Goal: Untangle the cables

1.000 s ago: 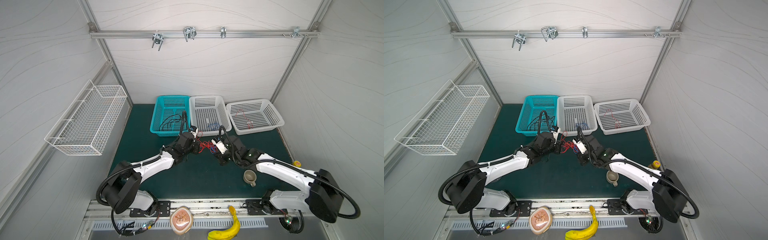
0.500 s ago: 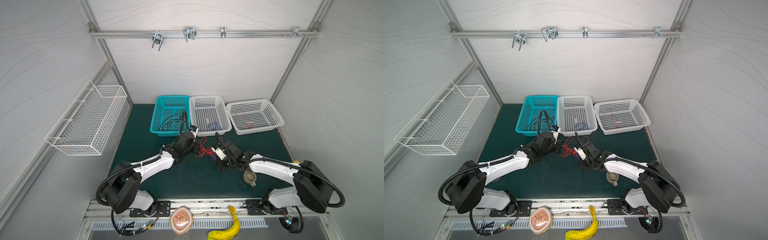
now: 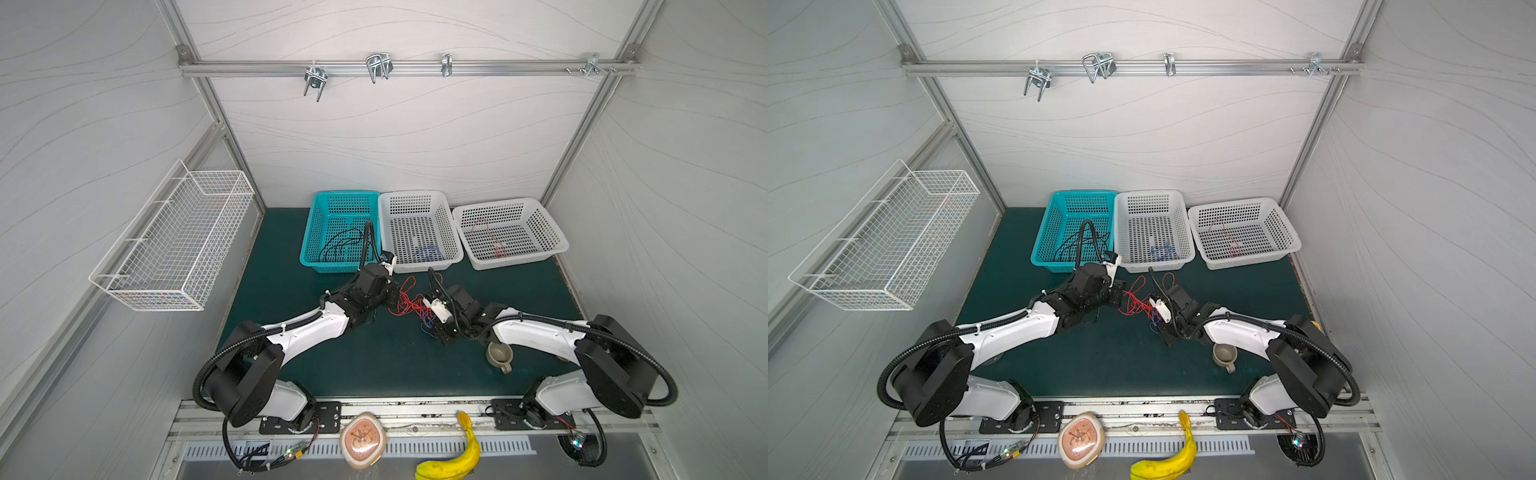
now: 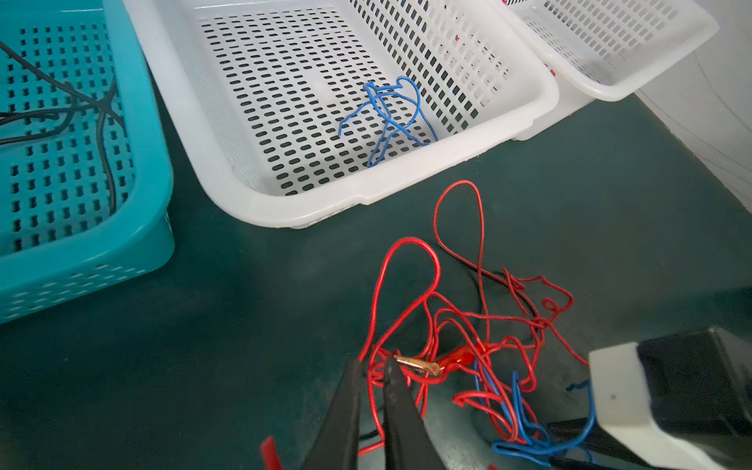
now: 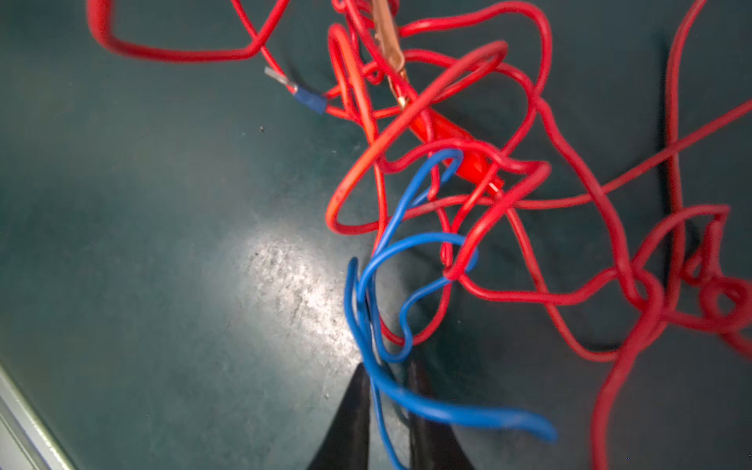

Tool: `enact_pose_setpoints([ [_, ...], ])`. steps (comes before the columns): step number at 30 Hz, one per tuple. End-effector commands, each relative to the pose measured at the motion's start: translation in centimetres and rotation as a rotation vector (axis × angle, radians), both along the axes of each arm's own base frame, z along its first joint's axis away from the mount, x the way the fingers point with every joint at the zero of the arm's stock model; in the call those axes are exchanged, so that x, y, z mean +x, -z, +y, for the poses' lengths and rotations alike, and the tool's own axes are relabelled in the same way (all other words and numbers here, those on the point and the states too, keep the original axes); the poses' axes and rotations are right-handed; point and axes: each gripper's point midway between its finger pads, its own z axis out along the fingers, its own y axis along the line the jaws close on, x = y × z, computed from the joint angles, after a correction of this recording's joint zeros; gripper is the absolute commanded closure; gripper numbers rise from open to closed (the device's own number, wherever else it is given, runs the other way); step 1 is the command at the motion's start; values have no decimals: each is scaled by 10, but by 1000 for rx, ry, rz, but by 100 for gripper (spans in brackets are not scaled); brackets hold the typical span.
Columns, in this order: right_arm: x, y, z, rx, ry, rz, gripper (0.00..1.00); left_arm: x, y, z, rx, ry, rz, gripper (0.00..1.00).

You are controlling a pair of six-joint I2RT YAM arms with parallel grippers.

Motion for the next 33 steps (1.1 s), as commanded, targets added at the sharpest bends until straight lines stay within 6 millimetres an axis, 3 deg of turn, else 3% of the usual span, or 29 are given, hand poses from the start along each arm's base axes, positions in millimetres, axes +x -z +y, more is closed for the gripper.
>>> enact_pose_setpoints([
  [1,8,-7,9,32,-3,-15,72,7,-9,-1,-24,-19,-28,85],
  [6,12,-10,17,55,-10,-24,71,8,-10,-1,-24,-18,-29,85],
  [11,16,-9,23,63,-16,-23,90,8,-8,-1,-19,-17,-24,85],
  [15,14,-14,26,82,-31,-22,99,7,-6,-1,-15,-17,-20,85],
  [19,14,-25,28,107,-41,-38,100,8,-6,-1,-16,-19,-19,85],
  [24,15,-55,33,180,-52,-90,100,9,-5,-3,-15,-14,-16,85],
  [33,11,-139,34,332,-74,-227,100,10,-2,-4,-14,-12,-8,85],
])
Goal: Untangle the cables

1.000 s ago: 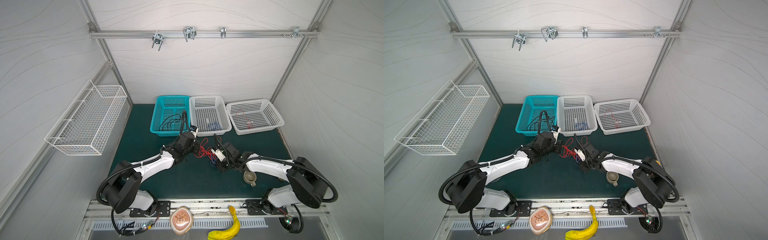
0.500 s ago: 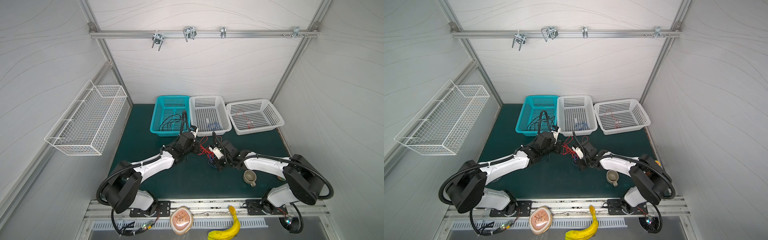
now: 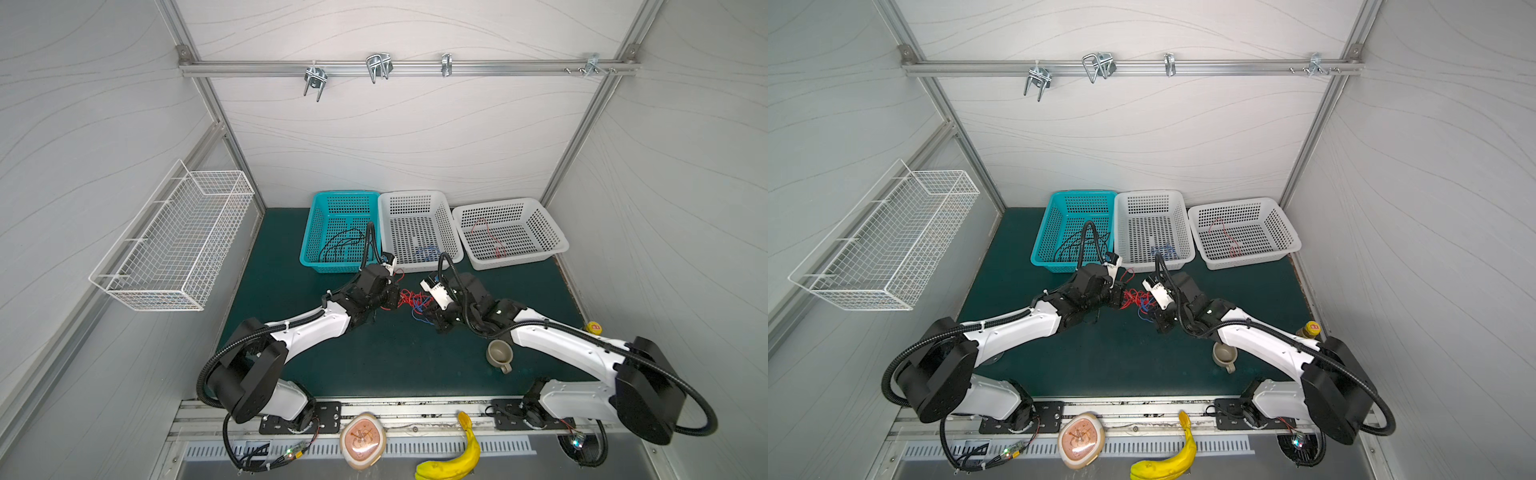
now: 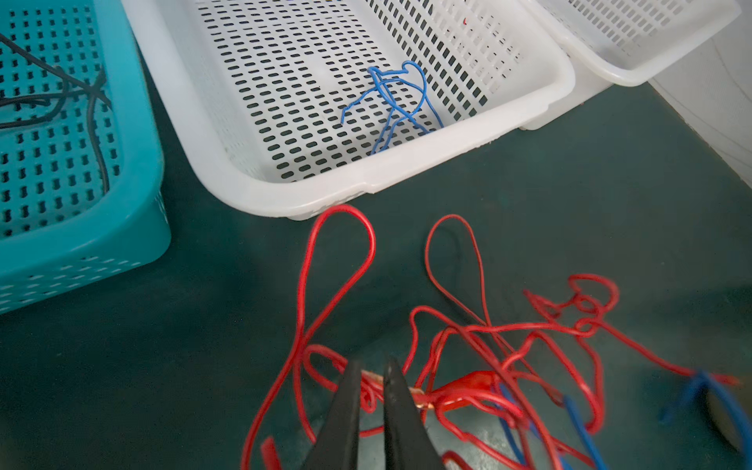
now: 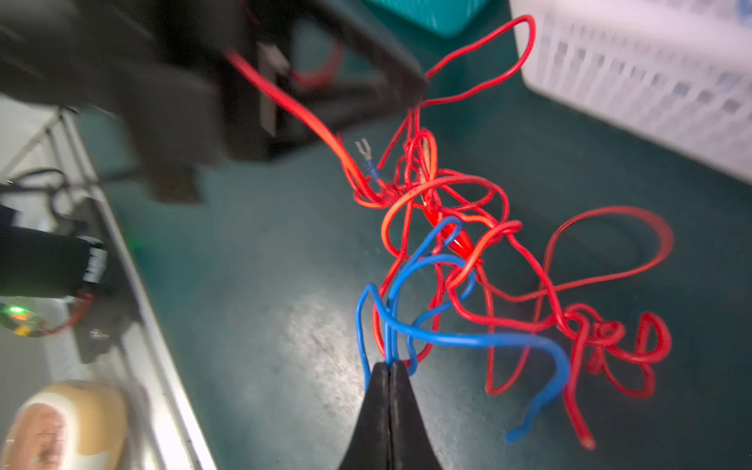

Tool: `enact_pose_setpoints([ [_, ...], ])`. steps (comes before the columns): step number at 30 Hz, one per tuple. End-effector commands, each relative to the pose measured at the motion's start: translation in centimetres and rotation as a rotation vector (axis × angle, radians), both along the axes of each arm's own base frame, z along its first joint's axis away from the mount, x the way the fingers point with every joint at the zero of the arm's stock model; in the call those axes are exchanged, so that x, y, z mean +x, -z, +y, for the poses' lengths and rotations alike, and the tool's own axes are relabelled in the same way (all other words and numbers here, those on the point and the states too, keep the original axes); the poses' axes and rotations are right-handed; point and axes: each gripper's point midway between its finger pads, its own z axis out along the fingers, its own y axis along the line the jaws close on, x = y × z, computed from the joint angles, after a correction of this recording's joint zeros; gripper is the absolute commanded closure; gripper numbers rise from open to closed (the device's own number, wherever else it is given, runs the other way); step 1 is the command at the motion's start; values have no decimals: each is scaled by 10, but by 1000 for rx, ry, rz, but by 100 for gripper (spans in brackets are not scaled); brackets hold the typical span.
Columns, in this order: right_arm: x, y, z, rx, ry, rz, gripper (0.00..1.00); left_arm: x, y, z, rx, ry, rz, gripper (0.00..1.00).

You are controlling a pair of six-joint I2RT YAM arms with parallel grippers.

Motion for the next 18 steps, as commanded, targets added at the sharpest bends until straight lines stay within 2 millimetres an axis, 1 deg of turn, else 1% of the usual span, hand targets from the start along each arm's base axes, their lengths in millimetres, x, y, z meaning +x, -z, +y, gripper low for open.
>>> enact_pose_setpoints([
  [1,6,-38,-5,43,29,-88,100,10,-10,-4,-28,-11,-25,85],
  [3,15,-48,-15,37,103,-129,100,10,-10,-5,-30,-11,-25,85],
  [6,20,-64,-22,57,147,-170,100,9,-10,-6,-34,-6,-25,85],
  [9,17,-80,-21,119,145,-197,100,9,-11,-6,-35,0,-27,85],
  [13,15,-94,-21,158,142,-215,100,5,-14,-9,-44,23,-28,83],
  [15,15,-96,-21,161,142,-218,100,0,-19,-15,-72,70,-37,78],
  [18,17,-94,-20,144,142,-211,100,-8,-32,-23,-137,131,-78,59],
])
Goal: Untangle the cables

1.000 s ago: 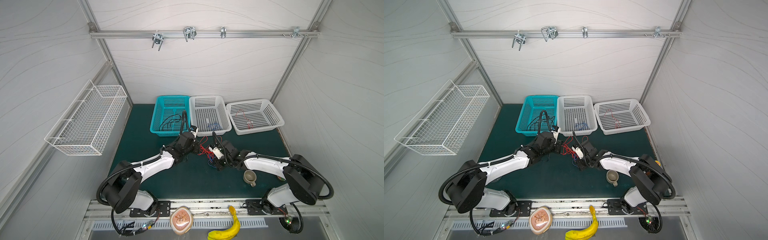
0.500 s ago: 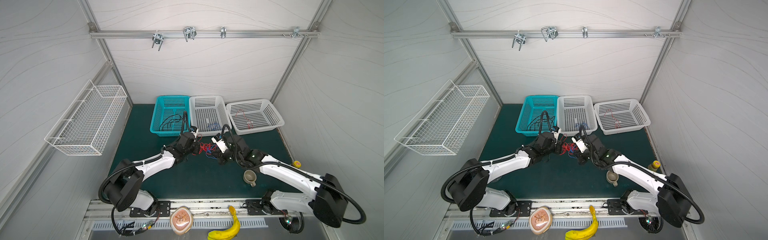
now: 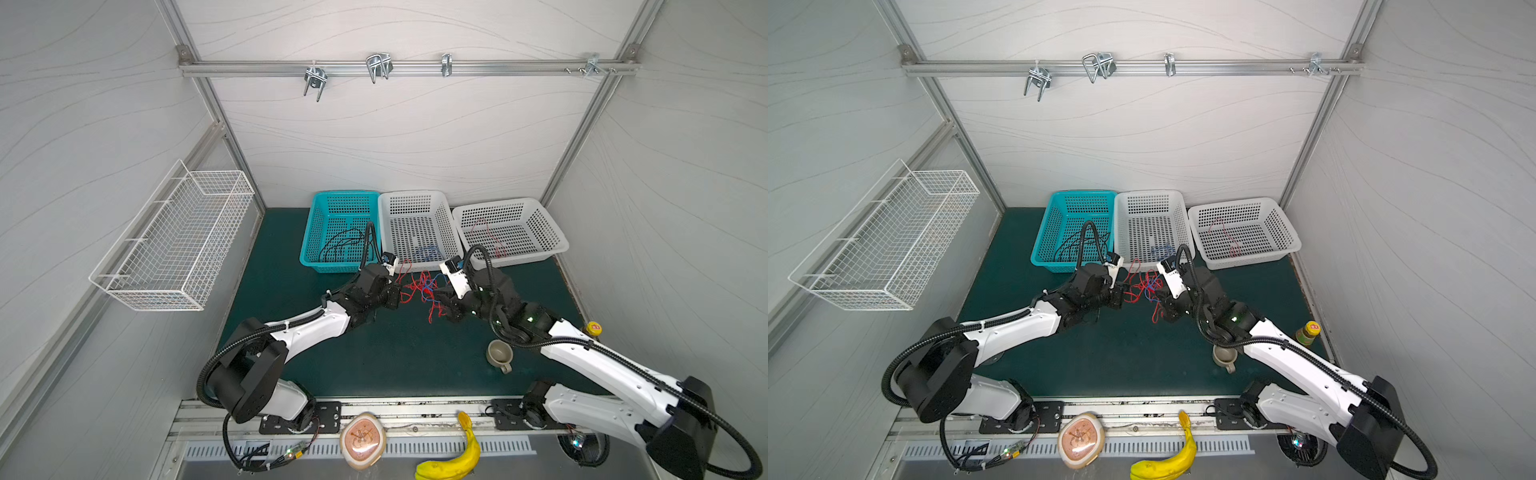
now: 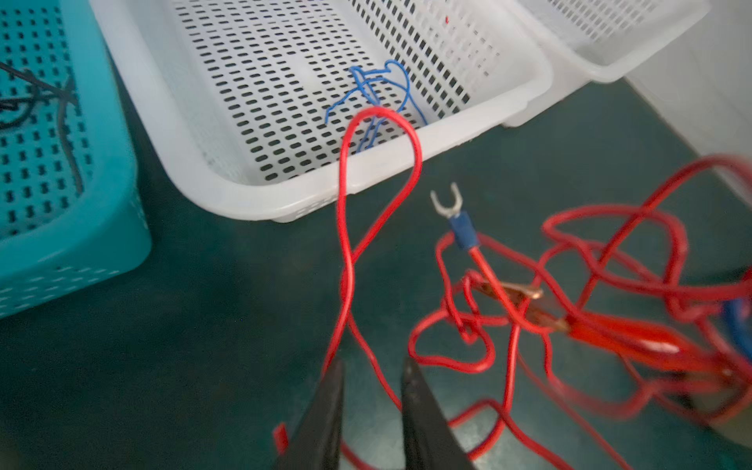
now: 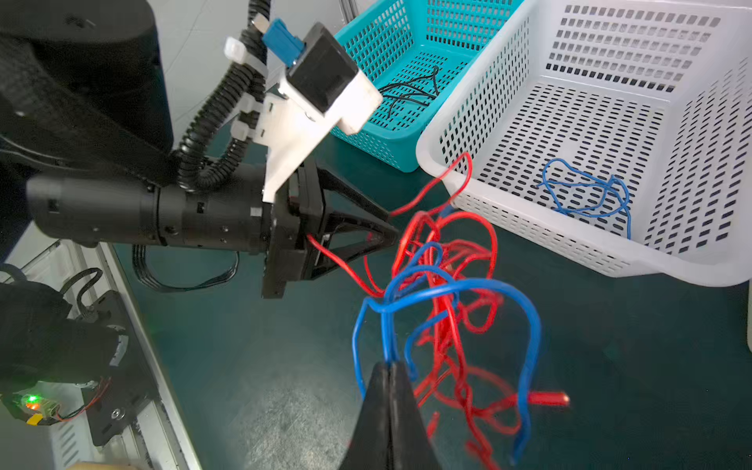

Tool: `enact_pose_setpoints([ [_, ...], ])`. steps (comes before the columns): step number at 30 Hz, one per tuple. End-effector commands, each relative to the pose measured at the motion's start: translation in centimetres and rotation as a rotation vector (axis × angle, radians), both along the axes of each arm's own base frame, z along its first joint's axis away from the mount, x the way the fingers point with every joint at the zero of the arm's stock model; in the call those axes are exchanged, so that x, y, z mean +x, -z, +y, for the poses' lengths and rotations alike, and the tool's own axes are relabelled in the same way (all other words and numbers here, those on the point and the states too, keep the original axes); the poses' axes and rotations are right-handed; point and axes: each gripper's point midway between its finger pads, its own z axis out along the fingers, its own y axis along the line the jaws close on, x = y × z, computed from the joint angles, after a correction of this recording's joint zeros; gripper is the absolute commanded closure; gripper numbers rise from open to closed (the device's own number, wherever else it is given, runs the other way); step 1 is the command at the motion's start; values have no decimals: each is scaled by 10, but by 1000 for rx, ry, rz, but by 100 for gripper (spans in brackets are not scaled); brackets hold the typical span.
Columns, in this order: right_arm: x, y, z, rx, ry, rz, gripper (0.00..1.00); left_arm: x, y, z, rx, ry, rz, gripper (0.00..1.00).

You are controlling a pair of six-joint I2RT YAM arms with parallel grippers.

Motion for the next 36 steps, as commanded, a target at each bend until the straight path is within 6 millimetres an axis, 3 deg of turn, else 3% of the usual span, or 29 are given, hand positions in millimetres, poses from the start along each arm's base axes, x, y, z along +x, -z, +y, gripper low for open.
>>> enact_pose_setpoints([
  [1,6,-21,3,33,8,-39,100,-3,-33,-12,-109,69,-91,52],
  [4,5,-21,6,35,-6,-31,100,-9,-42,-12,-129,92,-130,38],
  [6,3,-24,8,50,-23,-33,100,-11,-47,-12,-129,108,-144,36],
  [14,-5,-44,12,108,-83,-57,100,-12,-49,-11,-118,115,-156,33],
  [20,-6,-67,11,184,-87,-121,100,-16,-48,-26,-165,176,-157,30],
  [27,1,-77,11,202,-60,-156,100,-26,-53,-38,-194,240,-198,28],
  [36,-2,-76,17,215,-102,-142,100,-20,-69,-15,-247,109,-345,19],
])
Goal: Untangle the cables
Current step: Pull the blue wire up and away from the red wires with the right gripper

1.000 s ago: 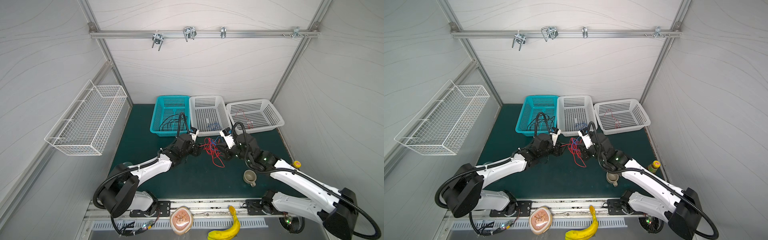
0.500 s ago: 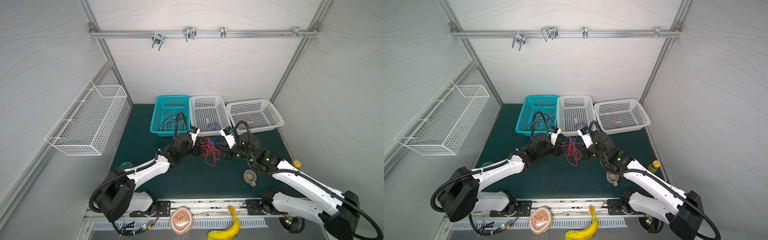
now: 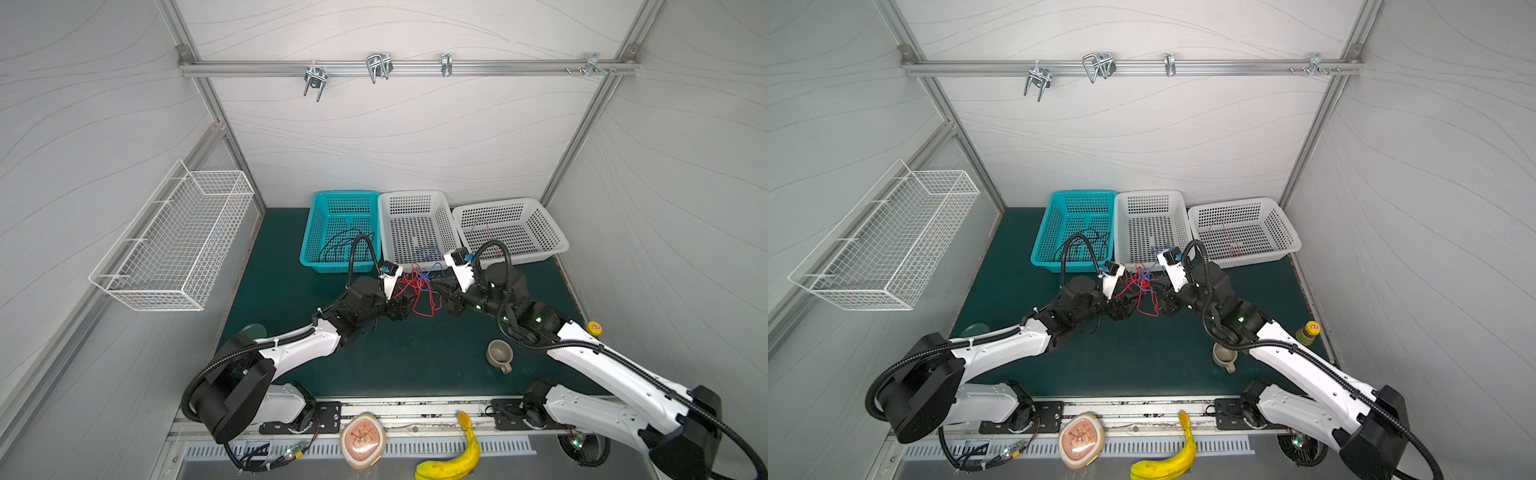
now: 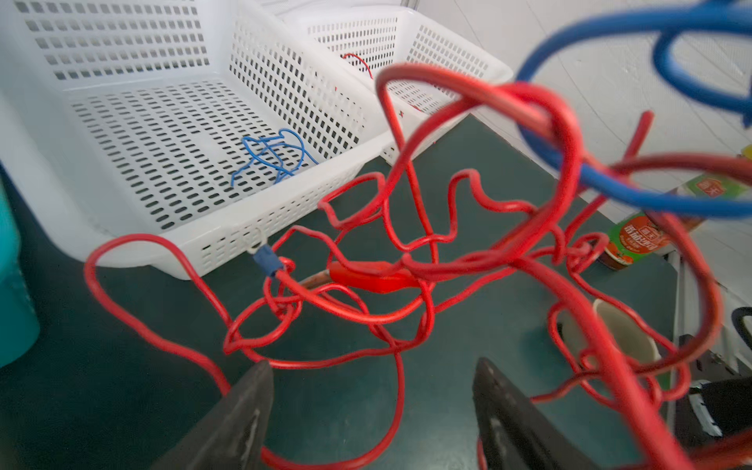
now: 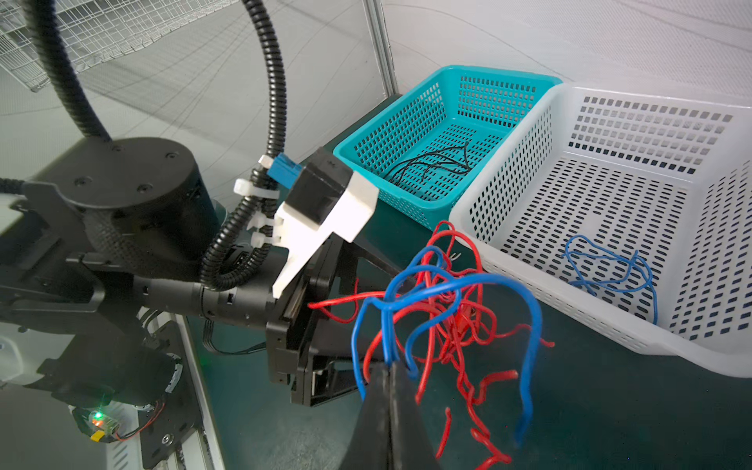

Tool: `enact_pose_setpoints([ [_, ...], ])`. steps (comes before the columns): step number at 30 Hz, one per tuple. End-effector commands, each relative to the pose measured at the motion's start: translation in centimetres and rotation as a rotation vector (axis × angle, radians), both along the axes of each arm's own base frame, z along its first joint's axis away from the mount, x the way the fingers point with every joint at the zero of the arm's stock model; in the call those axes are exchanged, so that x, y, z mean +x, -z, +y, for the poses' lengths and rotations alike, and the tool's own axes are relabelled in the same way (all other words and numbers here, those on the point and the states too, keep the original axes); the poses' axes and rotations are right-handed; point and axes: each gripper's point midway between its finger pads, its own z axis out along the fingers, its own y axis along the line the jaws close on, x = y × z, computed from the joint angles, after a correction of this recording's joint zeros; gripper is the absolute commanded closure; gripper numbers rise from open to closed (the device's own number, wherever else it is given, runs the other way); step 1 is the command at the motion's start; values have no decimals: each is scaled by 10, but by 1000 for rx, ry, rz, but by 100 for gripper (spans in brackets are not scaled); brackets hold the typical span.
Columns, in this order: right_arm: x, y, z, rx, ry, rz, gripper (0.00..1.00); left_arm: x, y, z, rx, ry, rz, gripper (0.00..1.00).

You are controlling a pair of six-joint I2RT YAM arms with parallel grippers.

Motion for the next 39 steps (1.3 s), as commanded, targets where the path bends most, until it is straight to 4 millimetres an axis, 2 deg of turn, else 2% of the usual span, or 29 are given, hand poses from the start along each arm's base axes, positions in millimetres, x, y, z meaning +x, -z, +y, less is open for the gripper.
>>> enact_pose_setpoints([
  [1,-1,-26,7,63,-39,-51,100,14,-43,6,-107,-83,-151,19],
  [5,-4,-24,10,66,-65,-38,100,15,-56,9,-159,-103,-181,20],
  [9,-7,-20,13,69,-85,-18,100,12,-69,3,-215,-77,-196,21],
  [13,-10,-19,18,84,-110,2,100,12,-73,-2,-239,-58,-196,25],
  [17,-13,-23,20,109,-129,1,100,16,-69,-5,-235,-59,-175,36],
  [22,-15,-23,23,121,-147,12,100,18,-67,-6,-247,-65,-159,60],
  [33,-7,-19,21,105,-107,15,100,20,-63,-10,-223,-56,-136,98],
  [39,2,-16,15,79,-47,6,100,21,-57,-4,-197,-79,-127,100],
])
